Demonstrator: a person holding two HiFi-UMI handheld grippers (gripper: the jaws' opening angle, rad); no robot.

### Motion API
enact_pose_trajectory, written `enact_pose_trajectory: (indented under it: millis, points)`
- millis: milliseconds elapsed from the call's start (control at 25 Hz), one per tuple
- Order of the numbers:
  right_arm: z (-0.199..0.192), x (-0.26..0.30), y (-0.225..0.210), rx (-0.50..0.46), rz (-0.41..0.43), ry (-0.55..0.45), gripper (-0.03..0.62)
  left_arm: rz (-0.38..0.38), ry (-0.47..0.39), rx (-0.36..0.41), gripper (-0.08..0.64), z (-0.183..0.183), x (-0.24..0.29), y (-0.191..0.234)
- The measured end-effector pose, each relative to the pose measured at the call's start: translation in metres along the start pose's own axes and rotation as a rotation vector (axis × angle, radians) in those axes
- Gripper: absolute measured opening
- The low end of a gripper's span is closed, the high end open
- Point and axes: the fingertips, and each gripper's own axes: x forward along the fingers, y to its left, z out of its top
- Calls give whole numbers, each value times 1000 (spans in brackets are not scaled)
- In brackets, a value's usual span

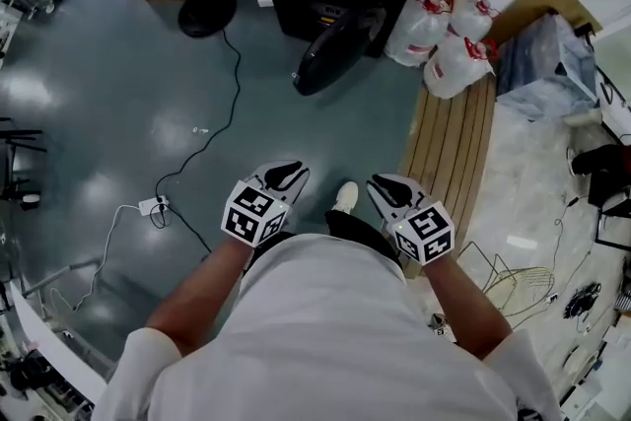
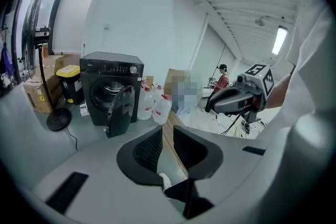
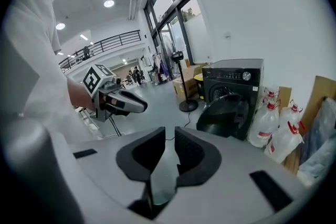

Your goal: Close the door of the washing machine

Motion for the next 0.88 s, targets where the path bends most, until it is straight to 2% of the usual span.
enact_pose_trajectory:
  millis: [280,440,680,880]
  points:
    - [13,-1,-74,-5,3,-4,82,84,14,-3,75,42,59,27]
    - [29,3,-104,27,-25,-23,91,129,34,2,83,61,86,64]
    - [35,8,-144,103,-103,-21,95,159,94,14,87,65,134,127]
    - [46,23,-173,193,-196,-1,94,150,168,60,91,65,174,182]
